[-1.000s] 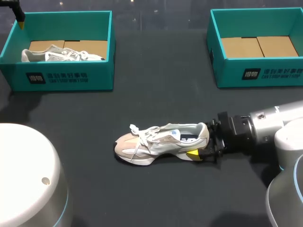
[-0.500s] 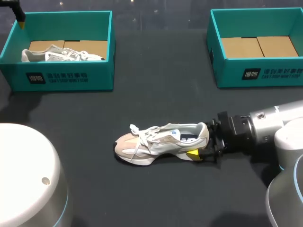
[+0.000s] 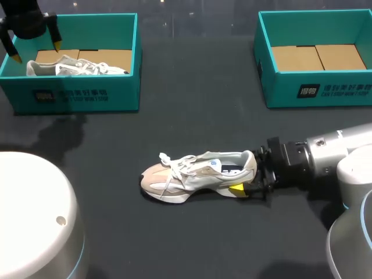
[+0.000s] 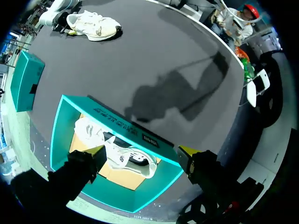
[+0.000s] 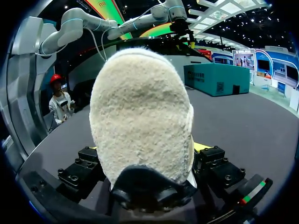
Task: Take the shoe out of the shoebox, open the shoe tongue, remove and reinsert the insole, then place the shoe into the shoebox
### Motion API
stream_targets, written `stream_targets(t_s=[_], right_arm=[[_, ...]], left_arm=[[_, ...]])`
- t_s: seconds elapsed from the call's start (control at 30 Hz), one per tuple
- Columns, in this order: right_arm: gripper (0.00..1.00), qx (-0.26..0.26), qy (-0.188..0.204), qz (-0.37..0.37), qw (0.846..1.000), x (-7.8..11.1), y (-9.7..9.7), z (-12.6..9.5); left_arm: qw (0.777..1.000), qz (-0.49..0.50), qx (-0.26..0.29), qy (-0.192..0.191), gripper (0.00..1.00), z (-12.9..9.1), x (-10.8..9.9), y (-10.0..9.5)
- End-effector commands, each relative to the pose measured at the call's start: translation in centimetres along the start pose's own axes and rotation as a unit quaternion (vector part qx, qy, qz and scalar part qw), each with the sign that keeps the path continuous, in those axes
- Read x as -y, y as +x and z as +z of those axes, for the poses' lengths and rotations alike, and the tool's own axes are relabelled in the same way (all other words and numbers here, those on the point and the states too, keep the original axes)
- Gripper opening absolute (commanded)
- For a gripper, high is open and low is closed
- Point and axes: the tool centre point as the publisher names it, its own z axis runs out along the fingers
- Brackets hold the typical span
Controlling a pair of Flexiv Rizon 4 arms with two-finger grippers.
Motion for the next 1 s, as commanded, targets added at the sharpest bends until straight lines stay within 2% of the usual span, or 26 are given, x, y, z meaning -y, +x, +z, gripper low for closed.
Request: stream_targets(t_s=[0.03,0.07,0.1,0.57,0.63,0.73,0.8,0.97,1.0], right_arm=[[0.00,0.000,0.002,0.000,1.000,0.0,0.0,0.2],[0.00,0.000,0.002,0.000,1.000,0.0,0.0,0.2],[0.00,0.000,0.002,0.000,1.000,0.0,0.0,0.2],[0.00,0.000,0.002,0.000,1.000,0.0,0.0,0.2],[0.00,0.000,0.002,0.000,1.000,0.0,0.0,0.2],[0.00,0.000,0.002,0.000,1.000,0.0,0.0,0.2],[0.00,0.000,0.002,0.000,1.000,0.0,0.0,0.2],[0.00,0.000,0.002,0.000,1.000,0.0,0.0,0.2],[0.00,0.000,0.002,0.000,1.000,0.0,0.0,0.2]], left_arm=[[0.893,-0.447,-0.031,0.053,1.00,0.2,1.9,-1.2],[0.893,-0.448,-0.015,0.047,1.00,0.1,2.5,-1.5],[0.902,-0.430,0.017,0.036,1.00,-0.2,3.3,-1.7],[0.902,-0.430,0.017,0.036,1.00,-0.2,3.3,-1.7],[0.871,-0.486,0.049,0.053,1.00,-1.0,4.7,-1.7],[0.802,-0.591,0.081,0.018,1.00,-1.4,8.0,-2.3],[0.768,-0.636,0.071,0.022,1.00,-1.9,9.9,-2.4],[0.678,-0.730,0.088,-0.020,1.00,-2.5,13.4,-2.7],[0.660,-0.746,0.080,-0.016,1.00,-2.5,13.8,-2.8]])
